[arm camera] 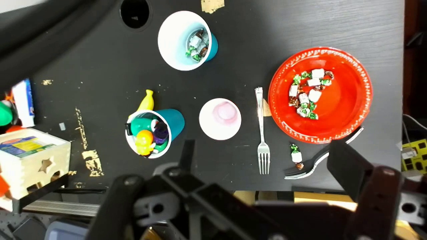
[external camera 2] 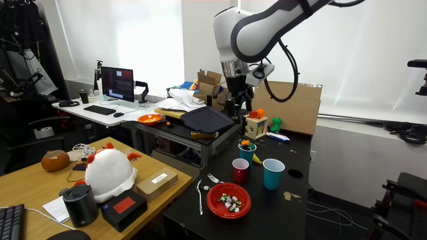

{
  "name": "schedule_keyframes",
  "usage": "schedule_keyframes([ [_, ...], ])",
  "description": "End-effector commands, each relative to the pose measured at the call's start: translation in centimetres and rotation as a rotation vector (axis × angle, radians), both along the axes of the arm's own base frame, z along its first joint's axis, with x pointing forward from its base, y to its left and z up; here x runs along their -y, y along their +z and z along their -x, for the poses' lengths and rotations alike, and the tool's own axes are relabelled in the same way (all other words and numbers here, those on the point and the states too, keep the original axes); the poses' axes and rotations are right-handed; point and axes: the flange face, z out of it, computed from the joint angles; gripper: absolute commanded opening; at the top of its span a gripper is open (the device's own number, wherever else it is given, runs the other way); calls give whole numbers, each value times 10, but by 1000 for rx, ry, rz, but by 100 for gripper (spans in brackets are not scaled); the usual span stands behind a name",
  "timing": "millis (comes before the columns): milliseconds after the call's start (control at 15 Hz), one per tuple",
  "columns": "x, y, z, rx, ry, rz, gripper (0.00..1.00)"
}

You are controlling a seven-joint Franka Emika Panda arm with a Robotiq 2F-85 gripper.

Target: Put the sweets into the blue cup.

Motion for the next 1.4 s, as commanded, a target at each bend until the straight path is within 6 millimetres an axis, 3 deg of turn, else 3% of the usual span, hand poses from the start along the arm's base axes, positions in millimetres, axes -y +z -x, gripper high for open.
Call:
schedule_keyframes([
  [0, 19, 52, 10, -52, 22, -24, 100],
  [333, 38, 101, 25, -92, 7, -41, 100],
  [667, 47, 131, 34, -65, -28, -87, 100],
  [933, 48, 144, 34, -38, -39, -118, 100],
  [1333, 46, 138, 26, -33, -46, -96, 100],
])
